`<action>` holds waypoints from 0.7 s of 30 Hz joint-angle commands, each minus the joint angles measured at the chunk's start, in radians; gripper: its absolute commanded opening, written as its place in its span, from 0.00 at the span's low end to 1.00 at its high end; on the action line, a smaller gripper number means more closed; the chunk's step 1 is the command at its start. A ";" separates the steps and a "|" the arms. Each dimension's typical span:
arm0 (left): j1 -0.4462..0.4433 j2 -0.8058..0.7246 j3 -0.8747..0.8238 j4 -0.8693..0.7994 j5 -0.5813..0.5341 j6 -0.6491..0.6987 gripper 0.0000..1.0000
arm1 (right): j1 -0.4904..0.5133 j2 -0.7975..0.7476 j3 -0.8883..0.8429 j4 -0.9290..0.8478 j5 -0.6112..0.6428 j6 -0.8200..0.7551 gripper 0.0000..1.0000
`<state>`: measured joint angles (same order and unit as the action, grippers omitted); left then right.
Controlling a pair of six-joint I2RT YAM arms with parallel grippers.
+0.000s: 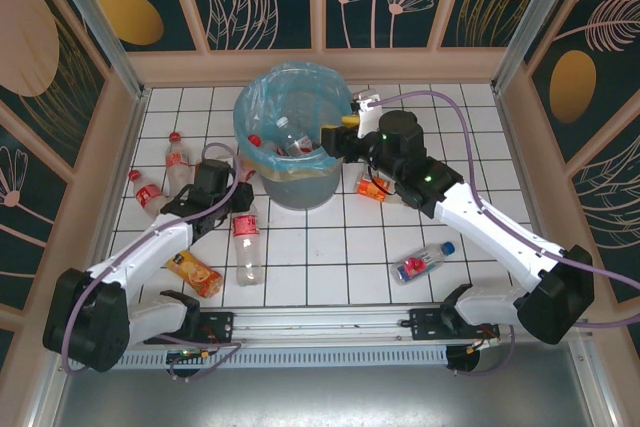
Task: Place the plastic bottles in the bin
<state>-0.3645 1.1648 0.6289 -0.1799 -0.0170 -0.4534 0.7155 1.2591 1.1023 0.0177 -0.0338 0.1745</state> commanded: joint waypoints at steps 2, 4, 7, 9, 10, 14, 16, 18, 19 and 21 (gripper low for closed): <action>0.007 -0.055 -0.014 -0.044 -0.037 -0.024 0.11 | 0.012 -0.023 -0.001 0.019 0.018 0.007 0.59; 0.007 -0.080 -0.006 -0.060 -0.050 -0.028 0.07 | 0.012 -0.023 0.001 0.017 0.018 0.008 0.59; 0.006 -0.123 0.019 -0.093 -0.091 -0.031 0.00 | 0.015 -0.022 0.001 0.019 0.017 0.012 0.59; 0.007 -0.155 0.035 -0.118 -0.122 -0.034 0.00 | 0.018 -0.023 0.002 0.019 0.018 0.011 0.59; 0.006 -0.173 0.044 -0.131 -0.140 -0.036 0.00 | 0.019 -0.023 0.004 0.019 0.018 0.011 0.59; 0.007 -0.235 0.087 -0.183 -0.215 -0.037 0.00 | 0.021 -0.023 0.013 0.018 0.019 0.007 0.59; 0.007 -0.269 0.117 -0.213 -0.271 -0.037 0.00 | 0.022 -0.023 0.019 0.019 0.024 -0.001 0.59; 0.007 -0.298 0.149 -0.239 -0.322 -0.029 0.00 | 0.023 -0.023 0.027 0.020 0.027 -0.007 0.59; 0.007 -0.312 0.171 -0.253 -0.352 -0.021 0.00 | 0.024 -0.024 0.029 0.021 0.030 -0.010 0.58; 0.007 -0.331 0.214 -0.280 -0.409 0.003 0.00 | 0.024 -0.027 0.032 0.024 0.034 -0.016 0.58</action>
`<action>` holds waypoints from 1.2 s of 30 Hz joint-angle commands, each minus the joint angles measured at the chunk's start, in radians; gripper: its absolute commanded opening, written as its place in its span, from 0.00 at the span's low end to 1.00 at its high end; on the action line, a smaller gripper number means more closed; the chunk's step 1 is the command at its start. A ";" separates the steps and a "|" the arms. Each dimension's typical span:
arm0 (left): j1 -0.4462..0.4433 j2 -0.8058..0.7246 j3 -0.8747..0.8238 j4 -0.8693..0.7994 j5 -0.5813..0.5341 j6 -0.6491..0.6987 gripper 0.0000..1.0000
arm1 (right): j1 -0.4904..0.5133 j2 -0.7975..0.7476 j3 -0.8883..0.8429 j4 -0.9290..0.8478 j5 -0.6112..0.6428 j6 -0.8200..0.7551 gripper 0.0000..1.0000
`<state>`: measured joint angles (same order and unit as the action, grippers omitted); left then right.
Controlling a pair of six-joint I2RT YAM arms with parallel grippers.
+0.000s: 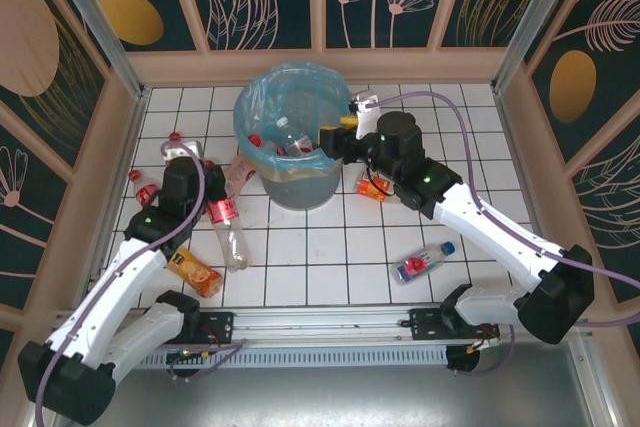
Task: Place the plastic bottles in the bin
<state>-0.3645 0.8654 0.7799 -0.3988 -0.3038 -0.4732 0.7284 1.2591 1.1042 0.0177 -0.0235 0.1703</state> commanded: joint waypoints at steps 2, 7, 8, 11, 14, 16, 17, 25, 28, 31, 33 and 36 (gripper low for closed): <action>0.007 -0.044 0.107 -0.087 -0.190 0.055 0.00 | 0.014 -0.033 0.031 0.032 0.028 -0.013 0.59; 0.007 -0.051 0.253 -0.106 -0.326 0.153 0.00 | 0.019 -0.057 0.029 0.053 0.034 -0.019 0.59; 0.007 -0.045 0.290 -0.102 -0.340 0.171 0.00 | 0.020 -0.062 0.031 0.054 0.034 -0.020 0.59; 0.007 -0.007 0.415 -0.079 -0.363 0.235 0.00 | 0.023 -0.078 0.037 0.059 0.053 -0.029 0.58; 0.007 0.049 0.552 -0.030 -0.363 0.305 0.00 | 0.025 -0.098 0.038 0.066 0.065 -0.033 0.59; 0.006 0.101 0.650 0.004 -0.350 0.350 0.00 | 0.026 -0.114 0.032 0.075 0.072 -0.034 0.58; 0.007 0.124 0.690 0.022 -0.338 0.370 0.00 | 0.028 -0.121 0.029 0.076 0.075 -0.036 0.58; 0.006 0.319 0.948 0.156 -0.211 0.444 0.00 | 0.031 -0.175 0.009 0.071 0.113 -0.045 0.58; 0.005 0.366 0.998 0.213 -0.135 0.435 0.00 | 0.032 -0.185 0.009 0.067 0.120 -0.046 0.58; 0.006 0.420 1.044 0.247 -0.044 0.391 0.00 | 0.032 -0.187 0.012 0.065 0.122 -0.046 0.58; 0.003 0.451 1.059 0.278 0.020 0.353 0.00 | 0.034 -0.188 0.011 0.065 0.123 -0.044 0.58; -0.010 0.496 1.061 0.333 0.077 0.319 0.00 | 0.037 -0.190 0.013 0.064 0.125 -0.042 0.58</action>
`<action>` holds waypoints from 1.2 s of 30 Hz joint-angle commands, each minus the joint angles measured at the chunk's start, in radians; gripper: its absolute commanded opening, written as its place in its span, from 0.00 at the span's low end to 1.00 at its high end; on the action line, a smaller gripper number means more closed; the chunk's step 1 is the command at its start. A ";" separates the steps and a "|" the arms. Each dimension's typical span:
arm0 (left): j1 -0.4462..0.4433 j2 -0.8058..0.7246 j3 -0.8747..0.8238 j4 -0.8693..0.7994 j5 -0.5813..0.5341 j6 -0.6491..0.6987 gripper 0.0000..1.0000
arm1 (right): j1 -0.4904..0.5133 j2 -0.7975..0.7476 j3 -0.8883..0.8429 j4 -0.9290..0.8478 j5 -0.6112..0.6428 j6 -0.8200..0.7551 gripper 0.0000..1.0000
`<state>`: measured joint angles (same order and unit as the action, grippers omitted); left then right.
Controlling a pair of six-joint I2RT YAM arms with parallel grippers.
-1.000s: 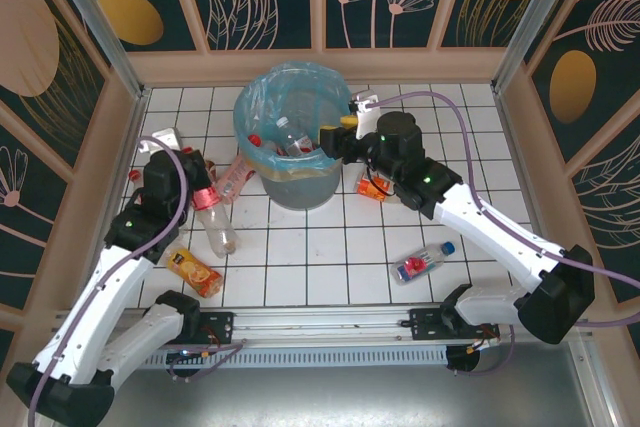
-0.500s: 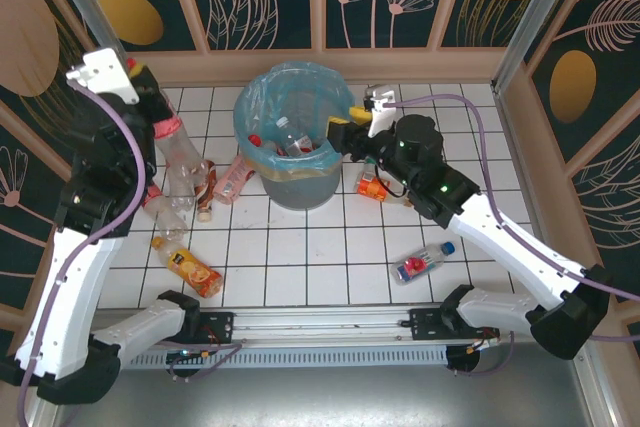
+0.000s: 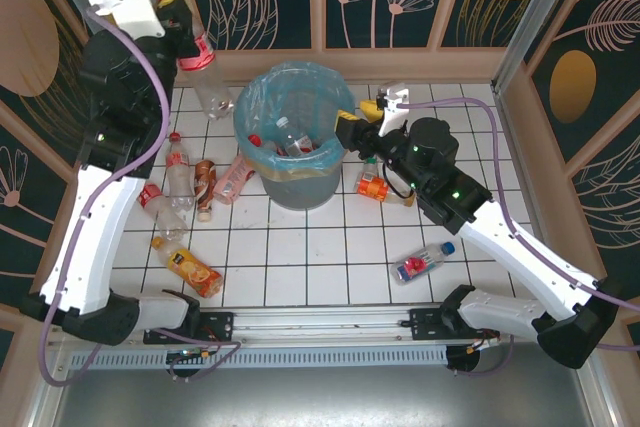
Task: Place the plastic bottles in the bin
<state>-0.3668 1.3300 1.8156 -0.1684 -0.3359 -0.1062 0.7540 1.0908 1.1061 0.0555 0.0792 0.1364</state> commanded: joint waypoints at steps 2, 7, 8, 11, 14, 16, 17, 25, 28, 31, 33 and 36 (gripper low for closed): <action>-0.033 0.062 0.022 0.136 0.126 -0.058 0.00 | 0.014 -0.020 0.011 0.024 0.026 -0.006 0.58; -0.130 0.133 -0.012 0.219 0.125 -0.044 0.00 | 0.022 -0.023 0.008 0.014 0.041 -0.002 0.58; -0.145 0.144 -0.028 0.238 0.128 -0.048 0.00 | 0.023 -0.025 0.006 0.012 0.045 -0.001 0.58; -0.178 0.171 -0.078 0.273 0.144 -0.064 0.00 | 0.028 -0.030 0.003 0.002 0.052 0.000 0.58; -0.202 0.165 -0.182 0.341 0.166 -0.073 0.00 | 0.031 -0.038 -0.004 -0.004 0.066 0.000 0.58; -0.208 0.149 -0.264 0.393 0.190 -0.080 0.00 | 0.033 -0.044 -0.012 -0.006 0.072 -0.002 0.58; -0.209 0.140 -0.306 0.417 0.201 -0.079 0.00 | 0.032 -0.047 -0.017 -0.006 0.077 -0.003 0.58; -0.210 0.068 -0.571 0.556 0.267 -0.034 0.00 | 0.033 -0.033 -0.034 0.002 0.072 0.002 0.58; -0.209 0.043 -0.638 0.592 0.245 -0.020 0.00 | 0.034 -0.026 -0.044 0.011 0.071 0.005 0.59; -0.210 0.029 -0.674 0.599 0.239 -0.007 0.00 | 0.034 -0.016 -0.040 0.007 0.067 0.006 0.58; -0.209 0.018 -0.702 0.619 0.241 -0.006 0.00 | 0.034 -0.013 -0.038 0.006 0.067 0.006 0.59; -0.209 0.004 -0.741 0.647 0.250 -0.006 0.08 | 0.034 -0.013 -0.040 0.006 0.071 0.005 0.59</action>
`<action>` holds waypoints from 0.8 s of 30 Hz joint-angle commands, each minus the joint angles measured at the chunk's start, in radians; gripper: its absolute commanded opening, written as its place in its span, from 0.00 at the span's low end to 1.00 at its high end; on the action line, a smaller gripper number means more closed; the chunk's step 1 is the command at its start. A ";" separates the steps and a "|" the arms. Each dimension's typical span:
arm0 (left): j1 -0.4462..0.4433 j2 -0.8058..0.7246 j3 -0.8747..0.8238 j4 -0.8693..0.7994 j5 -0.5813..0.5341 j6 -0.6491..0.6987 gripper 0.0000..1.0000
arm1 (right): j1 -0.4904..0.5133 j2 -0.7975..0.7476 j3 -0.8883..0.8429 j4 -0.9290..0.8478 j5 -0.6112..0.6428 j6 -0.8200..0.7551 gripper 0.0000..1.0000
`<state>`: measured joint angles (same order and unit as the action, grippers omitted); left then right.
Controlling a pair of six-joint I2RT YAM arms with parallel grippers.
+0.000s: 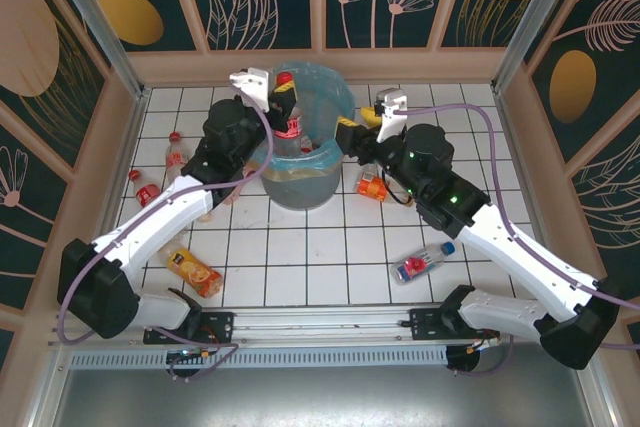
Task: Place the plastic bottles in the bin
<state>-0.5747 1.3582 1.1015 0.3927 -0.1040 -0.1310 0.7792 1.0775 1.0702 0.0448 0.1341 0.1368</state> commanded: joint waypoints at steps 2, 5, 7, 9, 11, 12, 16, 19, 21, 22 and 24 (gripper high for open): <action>-0.001 -0.027 -0.032 0.092 0.027 0.019 0.18 | 0.010 0.002 -0.003 0.017 0.019 0.006 0.59; -0.001 -0.032 -0.029 0.093 0.033 0.020 0.26 | 0.010 0.007 -0.001 0.016 0.018 0.004 0.59; -0.001 -0.041 -0.029 0.096 0.034 0.024 0.30 | 0.011 0.011 0.003 0.016 0.016 0.004 0.59; -0.002 -0.052 -0.035 0.097 0.037 0.027 0.34 | 0.010 0.014 0.002 0.018 0.015 0.005 0.59; -0.002 -0.072 -0.054 0.110 0.048 0.033 0.42 | 0.011 0.016 0.002 0.021 0.013 0.006 0.59; 0.000 -0.080 -0.067 0.123 0.052 0.034 0.45 | 0.011 0.017 0.002 0.022 0.013 0.006 0.59; -0.002 -0.106 -0.098 0.144 0.055 0.036 0.49 | 0.012 0.022 0.005 0.025 0.014 0.003 0.59; -0.002 -0.116 -0.104 0.142 0.049 0.037 0.49 | 0.013 0.026 0.007 0.027 0.011 0.002 0.59; -0.002 -0.121 -0.107 0.142 0.045 0.036 0.49 | 0.014 0.028 0.008 0.027 0.009 0.002 0.59; -0.001 -0.123 -0.107 0.144 0.045 0.036 0.49 | 0.014 0.027 0.008 0.026 0.009 0.001 0.59; -0.001 -0.129 -0.108 0.142 0.046 0.034 0.48 | 0.014 0.030 0.009 0.024 0.010 0.002 0.59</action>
<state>-0.5747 1.2564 1.0054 0.4847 -0.0631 -0.1051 0.7818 1.1004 1.0702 0.0456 0.1337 0.1368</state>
